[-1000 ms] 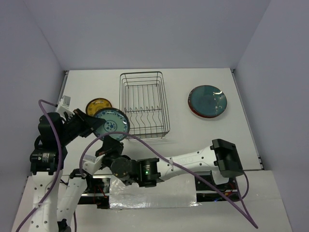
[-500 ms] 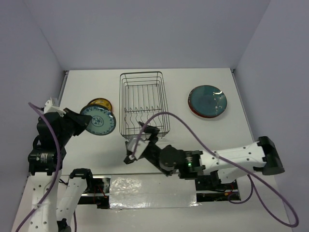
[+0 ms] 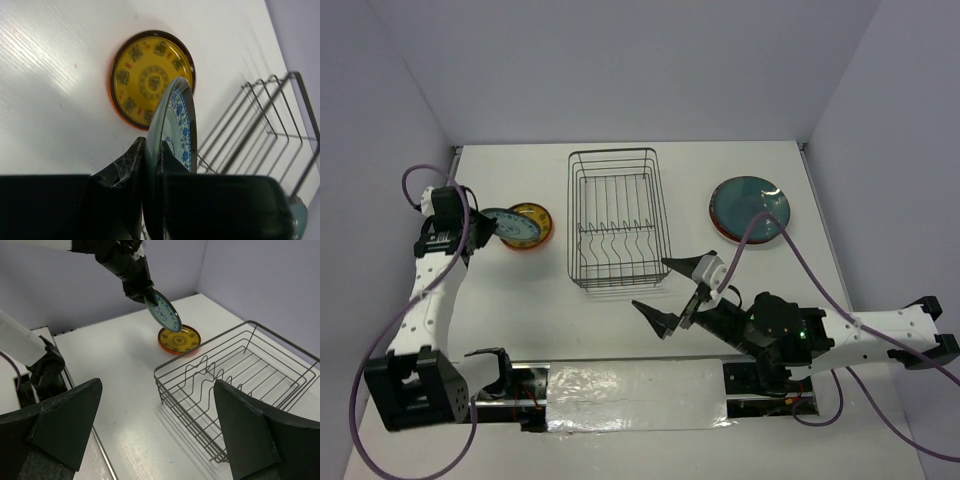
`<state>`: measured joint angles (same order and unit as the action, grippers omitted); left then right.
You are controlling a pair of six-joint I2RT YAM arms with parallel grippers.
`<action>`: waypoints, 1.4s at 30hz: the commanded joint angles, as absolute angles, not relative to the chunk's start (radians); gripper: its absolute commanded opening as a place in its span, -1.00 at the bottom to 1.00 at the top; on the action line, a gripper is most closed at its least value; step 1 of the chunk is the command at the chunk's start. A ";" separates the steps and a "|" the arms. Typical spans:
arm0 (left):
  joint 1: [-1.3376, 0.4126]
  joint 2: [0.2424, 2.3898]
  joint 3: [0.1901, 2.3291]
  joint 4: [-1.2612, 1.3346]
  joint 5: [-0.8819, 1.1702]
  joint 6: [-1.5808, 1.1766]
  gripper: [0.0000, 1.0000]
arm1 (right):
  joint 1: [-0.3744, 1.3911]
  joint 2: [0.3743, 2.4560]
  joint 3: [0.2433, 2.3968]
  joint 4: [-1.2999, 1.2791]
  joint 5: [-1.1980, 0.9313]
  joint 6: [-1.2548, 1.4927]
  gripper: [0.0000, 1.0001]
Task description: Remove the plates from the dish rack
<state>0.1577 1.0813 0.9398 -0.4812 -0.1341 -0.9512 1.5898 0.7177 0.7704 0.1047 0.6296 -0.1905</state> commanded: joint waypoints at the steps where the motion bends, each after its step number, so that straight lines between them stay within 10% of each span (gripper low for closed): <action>1: 0.195 1.173 0.924 -0.310 -0.114 -0.991 -0.77 | 1.598 0.681 0.739 0.038 0.604 -0.101 1.00; 11: 0.216 1.449 0.899 -0.117 -0.041 -1.032 -0.89 | 1.601 0.653 0.684 0.028 0.621 -0.077 1.00; 19: 0.216 1.456 0.865 -0.110 -0.072 -1.043 0.59 | 1.603 0.650 0.680 0.021 0.607 -0.077 1.00; 42: 0.216 1.611 1.023 -0.265 -0.021 -1.026 0.94 | 1.603 0.663 0.687 -0.023 0.594 -0.045 1.00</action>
